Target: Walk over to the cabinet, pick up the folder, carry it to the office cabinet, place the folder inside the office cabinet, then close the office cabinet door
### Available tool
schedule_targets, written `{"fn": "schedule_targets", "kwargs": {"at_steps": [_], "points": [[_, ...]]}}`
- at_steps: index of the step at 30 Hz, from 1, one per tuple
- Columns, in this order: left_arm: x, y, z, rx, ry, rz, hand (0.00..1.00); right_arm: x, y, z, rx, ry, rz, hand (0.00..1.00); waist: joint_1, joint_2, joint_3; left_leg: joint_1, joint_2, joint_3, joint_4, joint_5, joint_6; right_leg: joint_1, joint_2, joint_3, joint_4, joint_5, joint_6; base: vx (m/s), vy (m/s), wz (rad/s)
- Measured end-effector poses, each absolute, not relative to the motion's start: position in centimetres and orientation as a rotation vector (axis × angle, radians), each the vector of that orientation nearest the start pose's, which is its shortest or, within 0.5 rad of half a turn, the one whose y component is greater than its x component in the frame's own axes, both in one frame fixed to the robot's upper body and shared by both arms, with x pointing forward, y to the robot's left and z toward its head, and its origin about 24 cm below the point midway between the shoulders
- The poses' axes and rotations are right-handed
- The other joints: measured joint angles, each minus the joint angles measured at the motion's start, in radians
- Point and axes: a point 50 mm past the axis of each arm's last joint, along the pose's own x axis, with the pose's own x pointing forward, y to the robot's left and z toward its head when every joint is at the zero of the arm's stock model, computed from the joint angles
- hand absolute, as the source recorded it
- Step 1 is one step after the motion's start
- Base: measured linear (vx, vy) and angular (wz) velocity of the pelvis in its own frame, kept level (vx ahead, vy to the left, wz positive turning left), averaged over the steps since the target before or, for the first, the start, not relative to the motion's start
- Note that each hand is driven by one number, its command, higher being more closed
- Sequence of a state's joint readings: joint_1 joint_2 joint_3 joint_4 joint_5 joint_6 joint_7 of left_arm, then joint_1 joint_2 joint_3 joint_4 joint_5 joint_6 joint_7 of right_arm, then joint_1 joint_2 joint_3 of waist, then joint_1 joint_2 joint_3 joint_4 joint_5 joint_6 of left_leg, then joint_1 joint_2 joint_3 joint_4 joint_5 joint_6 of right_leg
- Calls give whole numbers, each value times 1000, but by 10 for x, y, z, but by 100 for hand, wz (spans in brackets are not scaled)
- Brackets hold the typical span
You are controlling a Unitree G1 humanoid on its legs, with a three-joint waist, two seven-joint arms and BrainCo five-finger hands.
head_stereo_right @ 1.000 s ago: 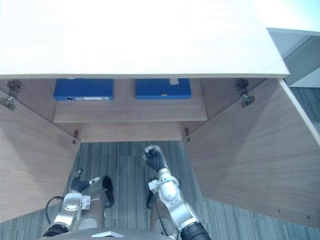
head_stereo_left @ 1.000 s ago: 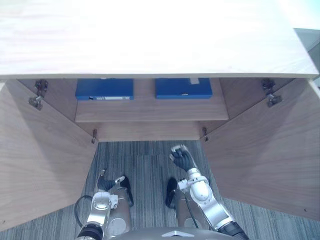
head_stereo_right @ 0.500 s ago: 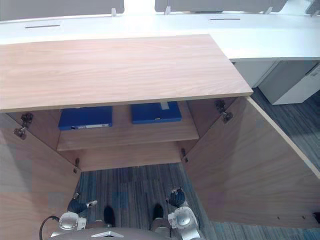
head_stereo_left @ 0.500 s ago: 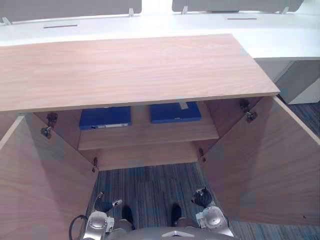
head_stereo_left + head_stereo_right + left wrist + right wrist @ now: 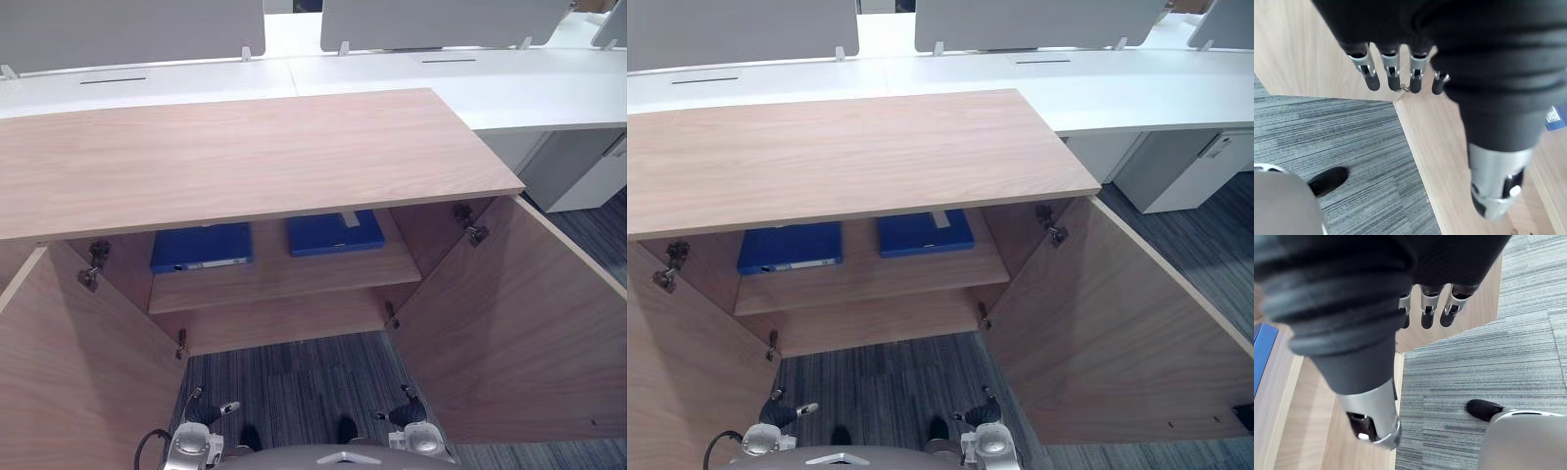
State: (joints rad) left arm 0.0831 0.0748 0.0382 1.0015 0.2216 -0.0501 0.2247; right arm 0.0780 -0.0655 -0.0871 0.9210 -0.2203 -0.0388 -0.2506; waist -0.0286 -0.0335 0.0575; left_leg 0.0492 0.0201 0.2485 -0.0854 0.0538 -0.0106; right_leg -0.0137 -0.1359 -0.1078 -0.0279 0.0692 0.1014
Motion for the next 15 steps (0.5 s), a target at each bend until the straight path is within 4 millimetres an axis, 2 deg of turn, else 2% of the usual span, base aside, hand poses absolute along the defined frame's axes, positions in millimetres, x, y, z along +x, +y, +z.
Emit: {"fn": "schedule_targets", "kwargs": {"at_steps": [4, 6, 8, 10, 11, 13, 15], "points": [[109, 195, -153, 349, 1008, 158, 0, 133, -204, -137, -333, 893, -269, 0, -2, 3, -2, 6, 0, 9, 0, -5, -1, 8, 1, 12, -5, 0, 2, -5, 1, -8], [109, 195, -153, 349, 1010, 160, 0, 149, -209, -117, -340, 766, -296, 0, -8, 4, -3, 7, 0, 31, 0, -12, -2, -10, 3, 40, -3, 1, 3, -39, 9, -31], [108, 196, -154, 352, 1015, 160, 0, 168, -216, -90, -372, 605, -315, 0, -15, 5, -4, 9, 0, 56, 0, -17, -2, -26, 5, 68, -1, 2, 3, -41, 16, -38], [106, 198, -154, 375, 1018, 149, 0, 184, -234, -48, -393, 403, -389, 0, -30, 3, -4, 28, -1, 83, 0, -28, -1, -26, 7, 97, 2, 1, 4, -13, 21, -37], [106, 198, -154, 382, 1018, 144, 0, 186, -238, -37, -405, 351, -409, 0, -33, 2, -5, 34, -1, 92, 0, -32, -2, -26, 8, 107, 2, 1, 5, 5, 27, -48], [101, 201, -155, 411, 1029, 130, 0, 192, -254, 6, -488, 162, -466, 0, -48, -7, -20, 43, -1, 125, 1, -47, -5, -41, 15, 147, 6, 0, 6, 27, 20, -50], [98, 206, -155, 422, 1037, 133, 0, 190, -261, 28, -520, 67, -522, 0, -63, -11, -33, 43, 0, 147, 6, -55, -5, -54, 22, 166, 11, 7, 2, 62, 1, -43]]}}
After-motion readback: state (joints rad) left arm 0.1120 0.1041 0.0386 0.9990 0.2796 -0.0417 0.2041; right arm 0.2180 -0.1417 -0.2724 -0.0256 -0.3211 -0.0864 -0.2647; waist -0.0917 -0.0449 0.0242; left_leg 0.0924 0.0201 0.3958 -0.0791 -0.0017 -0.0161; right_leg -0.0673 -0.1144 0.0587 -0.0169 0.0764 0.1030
